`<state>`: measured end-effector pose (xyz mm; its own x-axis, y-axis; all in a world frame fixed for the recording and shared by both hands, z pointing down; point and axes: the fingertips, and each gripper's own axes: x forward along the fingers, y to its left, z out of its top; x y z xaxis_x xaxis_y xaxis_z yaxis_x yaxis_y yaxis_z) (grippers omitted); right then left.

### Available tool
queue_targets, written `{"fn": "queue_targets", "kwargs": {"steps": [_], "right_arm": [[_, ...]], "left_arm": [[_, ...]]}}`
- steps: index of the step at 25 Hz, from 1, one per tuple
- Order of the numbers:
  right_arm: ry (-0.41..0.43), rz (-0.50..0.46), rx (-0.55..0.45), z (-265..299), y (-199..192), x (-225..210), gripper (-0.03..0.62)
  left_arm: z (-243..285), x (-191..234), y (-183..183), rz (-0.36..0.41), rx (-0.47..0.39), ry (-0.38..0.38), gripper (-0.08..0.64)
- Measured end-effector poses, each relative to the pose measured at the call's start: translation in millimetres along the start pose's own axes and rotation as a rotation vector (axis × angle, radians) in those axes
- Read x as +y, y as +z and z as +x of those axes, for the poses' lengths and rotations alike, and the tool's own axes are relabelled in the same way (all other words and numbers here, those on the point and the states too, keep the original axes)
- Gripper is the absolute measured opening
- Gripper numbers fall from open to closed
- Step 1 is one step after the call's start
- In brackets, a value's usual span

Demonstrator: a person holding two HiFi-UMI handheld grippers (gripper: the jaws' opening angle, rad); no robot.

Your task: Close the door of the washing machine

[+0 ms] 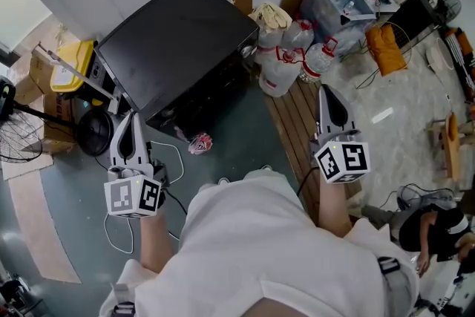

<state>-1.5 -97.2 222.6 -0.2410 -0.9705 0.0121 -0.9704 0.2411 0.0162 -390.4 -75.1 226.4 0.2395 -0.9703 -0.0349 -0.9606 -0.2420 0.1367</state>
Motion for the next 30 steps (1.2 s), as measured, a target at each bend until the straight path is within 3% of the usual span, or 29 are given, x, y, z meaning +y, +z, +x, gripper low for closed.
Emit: {"fn": "queue_targets", "kwargs": {"steps": [11, 30], "right_arm": [[-0.020, 0.010, 0.013, -14.0, -10.4, 14.5, -0.002], [-0.058, -0.053, 0.063, -65.3, -21.9, 44.3, -0.003]], "left_arm": [[-9.0, 1.5, -4.0, 0.007, 0.020, -0.038, 0.005], [-17.1, -13.3, -28.3, -0.028, 0.032, -0.138, 0.005]]}}
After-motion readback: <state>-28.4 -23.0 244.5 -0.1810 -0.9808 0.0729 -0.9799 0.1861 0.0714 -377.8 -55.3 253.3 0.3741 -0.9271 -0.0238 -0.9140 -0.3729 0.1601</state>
